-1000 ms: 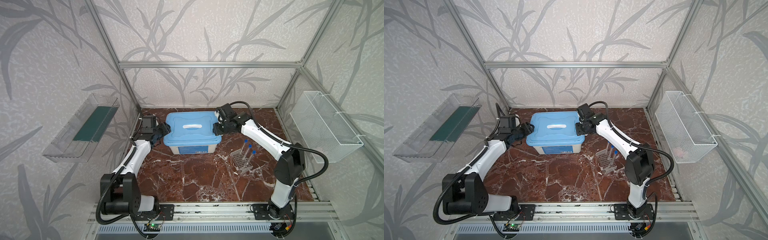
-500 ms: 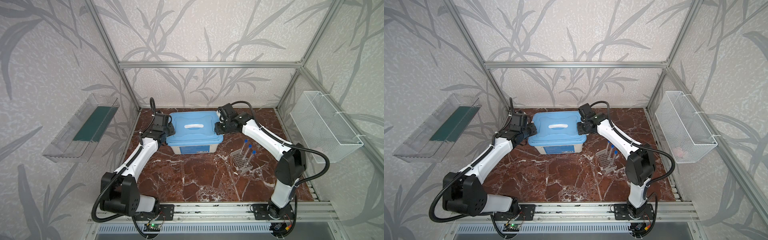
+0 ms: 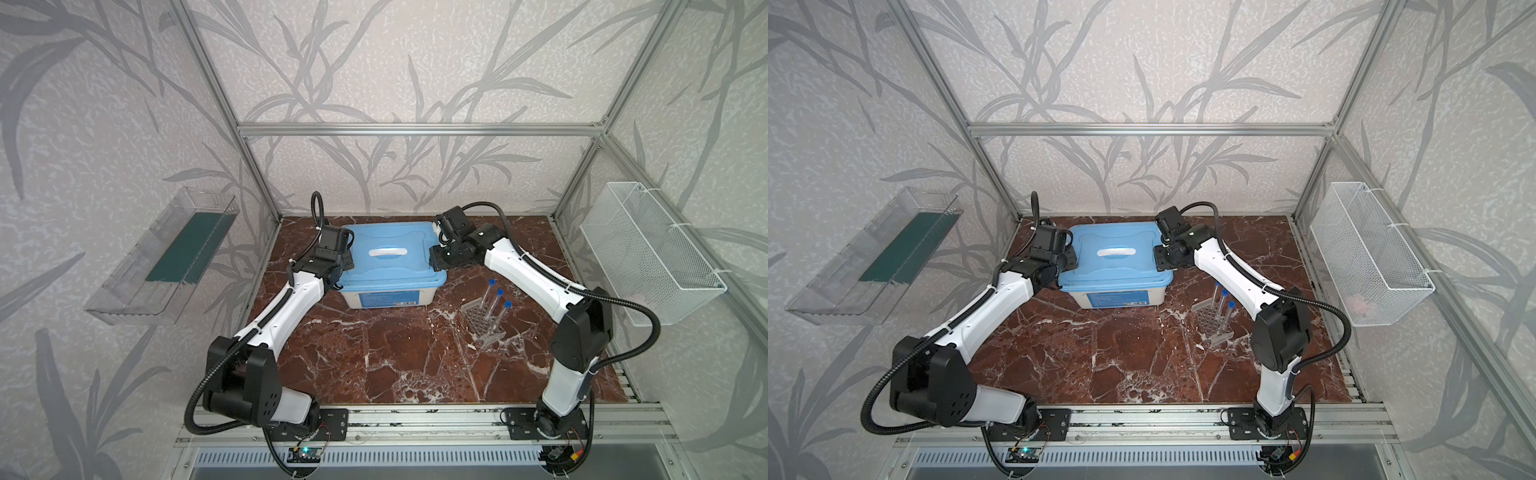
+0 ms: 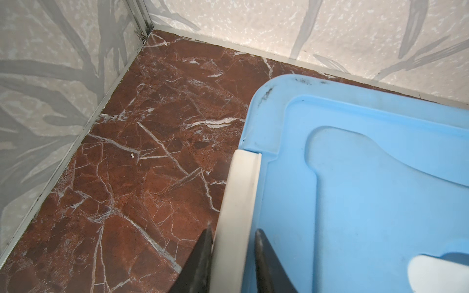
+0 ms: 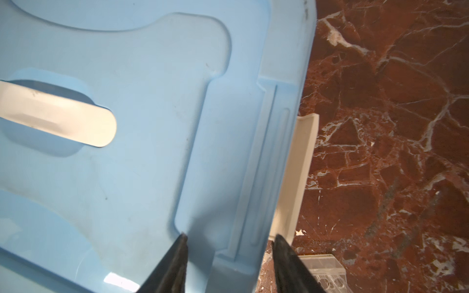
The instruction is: Organize the chemistry lab equipment
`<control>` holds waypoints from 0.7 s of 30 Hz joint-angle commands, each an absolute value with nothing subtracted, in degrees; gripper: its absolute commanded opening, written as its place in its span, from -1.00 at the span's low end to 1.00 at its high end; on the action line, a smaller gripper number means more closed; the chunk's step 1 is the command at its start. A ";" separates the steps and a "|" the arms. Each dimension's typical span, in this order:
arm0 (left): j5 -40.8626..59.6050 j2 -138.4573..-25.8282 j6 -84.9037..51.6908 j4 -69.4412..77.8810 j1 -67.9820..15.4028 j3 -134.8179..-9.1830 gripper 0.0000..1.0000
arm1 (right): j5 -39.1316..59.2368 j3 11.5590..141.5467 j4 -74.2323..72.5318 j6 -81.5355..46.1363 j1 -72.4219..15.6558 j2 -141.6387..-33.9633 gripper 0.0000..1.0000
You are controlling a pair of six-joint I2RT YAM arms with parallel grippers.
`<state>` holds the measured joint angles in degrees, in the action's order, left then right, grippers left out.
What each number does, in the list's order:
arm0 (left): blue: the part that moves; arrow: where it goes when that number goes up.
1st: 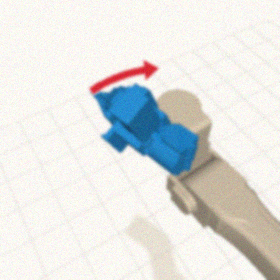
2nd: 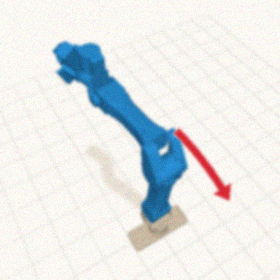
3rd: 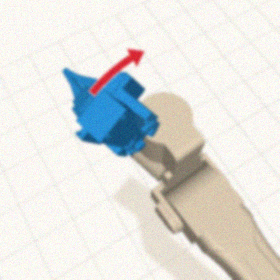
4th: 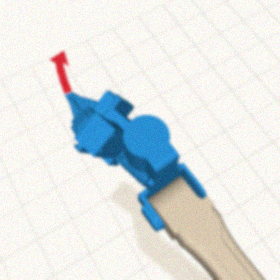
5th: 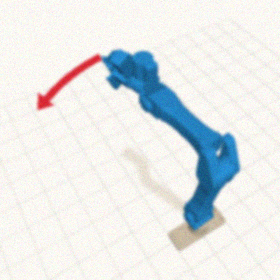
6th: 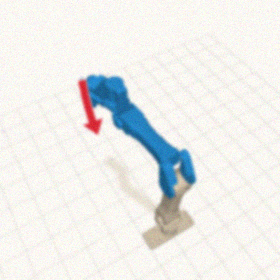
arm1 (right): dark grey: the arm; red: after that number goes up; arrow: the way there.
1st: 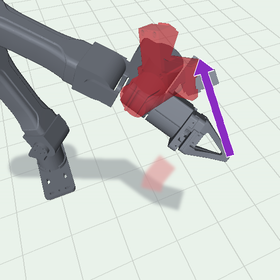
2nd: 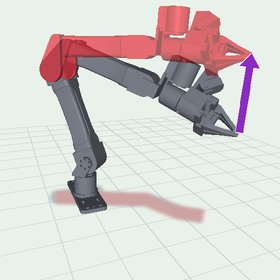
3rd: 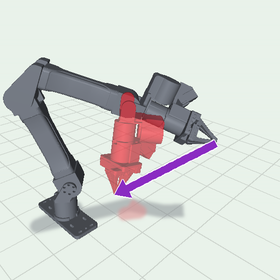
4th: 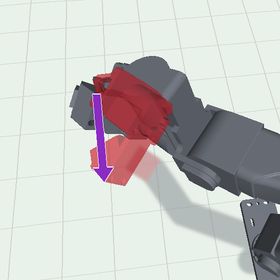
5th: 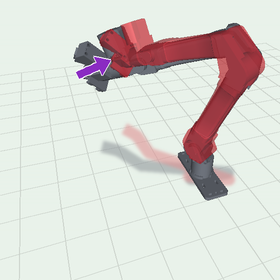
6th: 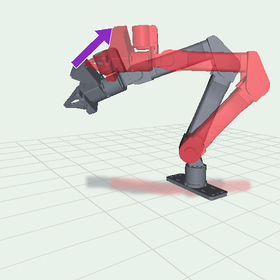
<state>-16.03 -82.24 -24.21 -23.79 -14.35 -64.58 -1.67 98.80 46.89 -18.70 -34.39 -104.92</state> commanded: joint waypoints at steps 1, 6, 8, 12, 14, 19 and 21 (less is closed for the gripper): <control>-11.82 -85.88 -26.03 -34.59 -16.08 -62.29 -0.42 | -1.87 98.68 48.35 -18.19 -32.97 -101.81 0.29; -11.37 -86.04 -26.73 -35.42 -16.08 -62.93 -0.42 | 6.64 94.15 43.74 -18.64 -28.96 -99.29 0.82; -10.69 -85.87 -27.10 -35.10 -16.09 -62.67 -0.42 | 12.22 92.27 41.36 -18.63 -27.71 -99.83 0.89; -10.63 -85.65 -27.11 -34.78 -16.08 -62.43 -0.42 | 19.23 90.75 38.84 -19.07 -26.48 -101.94 0.94; -10.65 -85.67 -27.33 -35.06 -16.05 -62.58 -0.42 | 24.76 89.03 35.64 -21.09 -25.04 -103.16 0.94; -10.63 -84.84 -27.62 -35.03 -16.02 -62.50 -0.42 | 27.11 89.12 34.27 -20.83 -25.13 -104.59 0.93; -10.89 -84.08 -27.67 -33.84 -16.00 -61.46 -0.42 | 27.49 88.80 33.77 -21.07 -25.14 -104.21 0.87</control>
